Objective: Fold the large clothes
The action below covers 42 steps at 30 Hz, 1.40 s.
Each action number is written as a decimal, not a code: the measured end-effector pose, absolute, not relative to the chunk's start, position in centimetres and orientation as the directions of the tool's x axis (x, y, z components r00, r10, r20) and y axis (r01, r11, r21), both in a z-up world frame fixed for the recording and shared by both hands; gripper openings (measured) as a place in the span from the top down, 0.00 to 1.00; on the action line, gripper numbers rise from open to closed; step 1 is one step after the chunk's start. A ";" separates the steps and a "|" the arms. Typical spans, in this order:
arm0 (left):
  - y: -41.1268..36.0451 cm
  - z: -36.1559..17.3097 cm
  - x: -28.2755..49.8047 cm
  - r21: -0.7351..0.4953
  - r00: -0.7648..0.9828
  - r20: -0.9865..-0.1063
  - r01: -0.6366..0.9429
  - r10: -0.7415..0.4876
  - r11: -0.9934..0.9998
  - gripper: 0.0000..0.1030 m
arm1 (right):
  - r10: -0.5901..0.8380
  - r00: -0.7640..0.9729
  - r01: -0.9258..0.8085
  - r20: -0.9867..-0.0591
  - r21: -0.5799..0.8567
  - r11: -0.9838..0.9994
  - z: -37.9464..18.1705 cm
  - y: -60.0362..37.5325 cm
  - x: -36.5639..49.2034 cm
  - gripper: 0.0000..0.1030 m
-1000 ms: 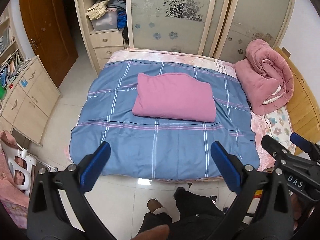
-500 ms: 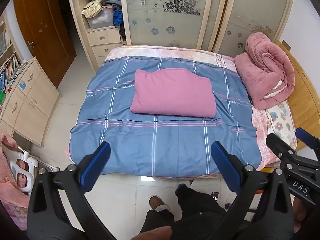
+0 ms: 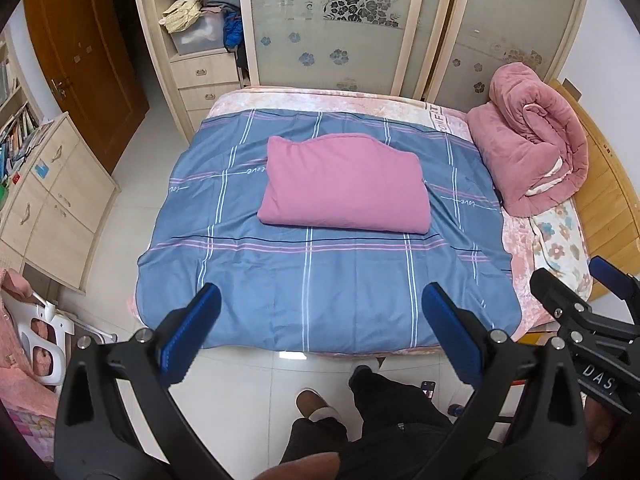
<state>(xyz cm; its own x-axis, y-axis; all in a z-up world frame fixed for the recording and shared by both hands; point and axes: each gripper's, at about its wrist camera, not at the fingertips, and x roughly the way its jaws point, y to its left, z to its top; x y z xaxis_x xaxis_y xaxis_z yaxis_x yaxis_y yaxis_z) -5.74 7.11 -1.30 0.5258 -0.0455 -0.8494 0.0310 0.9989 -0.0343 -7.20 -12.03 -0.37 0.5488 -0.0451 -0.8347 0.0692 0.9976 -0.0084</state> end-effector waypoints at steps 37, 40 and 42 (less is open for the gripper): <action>5.2 -0.9 -6.6 -0.022 0.532 -0.845 0.055 -0.048 0.998 0.02 | -0.040 0.551 0.083 -0.833 0.008 0.996 -0.6 -13.2 -8.7 0.05; 5.1 -1.0 -6.5 -0.021 0.531 -0.846 0.054 -0.047 0.998 0.02 | -0.041 0.553 0.084 -0.832 0.007 0.996 -0.6 -13.2 -8.8 0.05; 5.1 -1.0 -6.5 -0.023 0.531 -0.846 0.053 -0.047 0.998 0.02 | -0.040 0.551 0.085 -0.834 0.009 0.996 -0.6 -13.2 -8.7 0.05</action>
